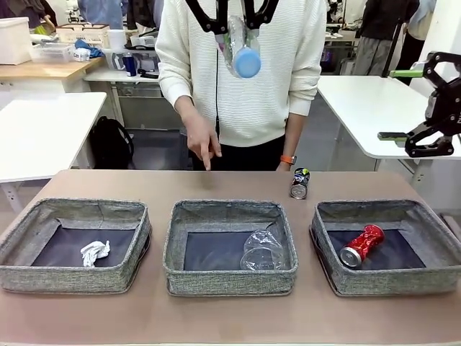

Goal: Sort the waste into the appropriate baskets.
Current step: Place the picked waste into the Fabric basket indicated by the person.

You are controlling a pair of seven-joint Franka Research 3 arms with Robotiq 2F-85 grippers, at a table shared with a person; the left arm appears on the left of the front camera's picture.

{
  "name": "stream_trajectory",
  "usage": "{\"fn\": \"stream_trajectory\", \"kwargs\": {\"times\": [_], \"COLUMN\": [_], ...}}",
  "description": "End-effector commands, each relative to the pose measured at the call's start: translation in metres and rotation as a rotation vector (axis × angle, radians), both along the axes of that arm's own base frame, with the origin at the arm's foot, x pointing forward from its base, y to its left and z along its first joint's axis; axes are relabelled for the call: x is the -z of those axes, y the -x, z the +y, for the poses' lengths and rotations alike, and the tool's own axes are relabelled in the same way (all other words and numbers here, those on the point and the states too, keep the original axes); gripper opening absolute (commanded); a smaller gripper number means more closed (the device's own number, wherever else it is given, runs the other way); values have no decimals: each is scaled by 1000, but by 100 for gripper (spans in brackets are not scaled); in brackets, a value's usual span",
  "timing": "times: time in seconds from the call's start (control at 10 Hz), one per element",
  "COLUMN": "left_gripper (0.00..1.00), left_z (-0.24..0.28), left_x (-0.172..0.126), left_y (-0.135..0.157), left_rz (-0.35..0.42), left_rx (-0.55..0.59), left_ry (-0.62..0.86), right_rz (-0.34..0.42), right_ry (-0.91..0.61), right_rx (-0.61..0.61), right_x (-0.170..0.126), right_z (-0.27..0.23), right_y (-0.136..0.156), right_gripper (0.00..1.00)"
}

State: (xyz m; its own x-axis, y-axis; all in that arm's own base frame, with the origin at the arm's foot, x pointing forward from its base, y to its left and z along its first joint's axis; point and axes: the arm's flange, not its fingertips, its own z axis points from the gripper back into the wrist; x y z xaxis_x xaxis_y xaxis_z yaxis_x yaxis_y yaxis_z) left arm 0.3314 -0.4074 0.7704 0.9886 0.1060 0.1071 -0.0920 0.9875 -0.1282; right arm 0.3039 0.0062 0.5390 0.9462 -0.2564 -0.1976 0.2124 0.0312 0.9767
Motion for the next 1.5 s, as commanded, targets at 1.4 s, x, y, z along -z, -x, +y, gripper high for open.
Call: {"fn": "stream_trajectory", "kwargs": {"times": [1.4], "left_gripper": [22], "left_z": [28], "left_x": [102], "left_y": [-1], "left_rz": [-125], "left_rx": [128], "left_ry": [-46], "right_rz": [-23], "right_ry": [-16], "right_rx": [-5], "right_x": [-1], "right_z": [2], "right_y": [-2], "right_gripper": [100]}}
